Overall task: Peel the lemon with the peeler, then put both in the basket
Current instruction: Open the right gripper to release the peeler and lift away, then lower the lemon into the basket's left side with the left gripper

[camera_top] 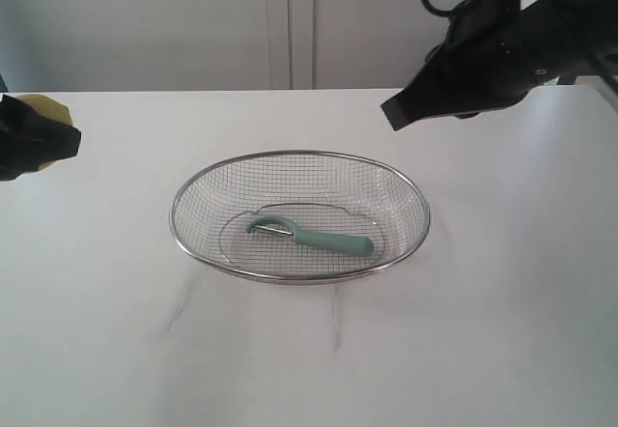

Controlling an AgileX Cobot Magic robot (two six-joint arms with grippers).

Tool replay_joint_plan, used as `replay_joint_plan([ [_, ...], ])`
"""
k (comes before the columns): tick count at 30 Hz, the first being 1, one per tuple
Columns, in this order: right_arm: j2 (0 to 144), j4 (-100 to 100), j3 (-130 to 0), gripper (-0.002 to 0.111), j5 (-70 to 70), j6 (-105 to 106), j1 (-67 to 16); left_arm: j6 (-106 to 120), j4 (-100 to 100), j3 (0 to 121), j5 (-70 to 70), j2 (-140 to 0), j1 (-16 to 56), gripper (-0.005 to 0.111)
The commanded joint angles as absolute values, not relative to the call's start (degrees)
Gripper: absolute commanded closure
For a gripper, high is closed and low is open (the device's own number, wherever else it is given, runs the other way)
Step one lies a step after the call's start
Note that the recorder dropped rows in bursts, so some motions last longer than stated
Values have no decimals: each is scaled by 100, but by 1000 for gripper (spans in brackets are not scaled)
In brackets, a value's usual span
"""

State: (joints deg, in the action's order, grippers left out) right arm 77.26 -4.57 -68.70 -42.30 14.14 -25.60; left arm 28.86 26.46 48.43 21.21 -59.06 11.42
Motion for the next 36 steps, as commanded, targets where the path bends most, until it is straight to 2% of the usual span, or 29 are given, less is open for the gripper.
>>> replay_joint_plan([
  [1,7291,-161,-6874,108,-4700,1366,-2563,2843,2817,4880,2007,-5860,1159,107],
  [8,6738,107,-6821,108,-5353,1098,-2563,2843,3701,4880,1957,-5860,1159,107],
  [16,6278,212,-6443,108,-4764,1098,-2563,3069,3875,4880,1904,-5878,1597,107],
  [25,6278,212,-6382,108,-4847,800,-2563,3501,3888,4916,501,-6542,2386,107],
  [29,6278,212,-6382,108,-4861,438,-2563,3603,3834,5334,1058,-7147,2543,107],
  [36,6278,270,-6382,108,-4922,425,-2563,3549,3576,6923,2600,-8439,2543,107],
])
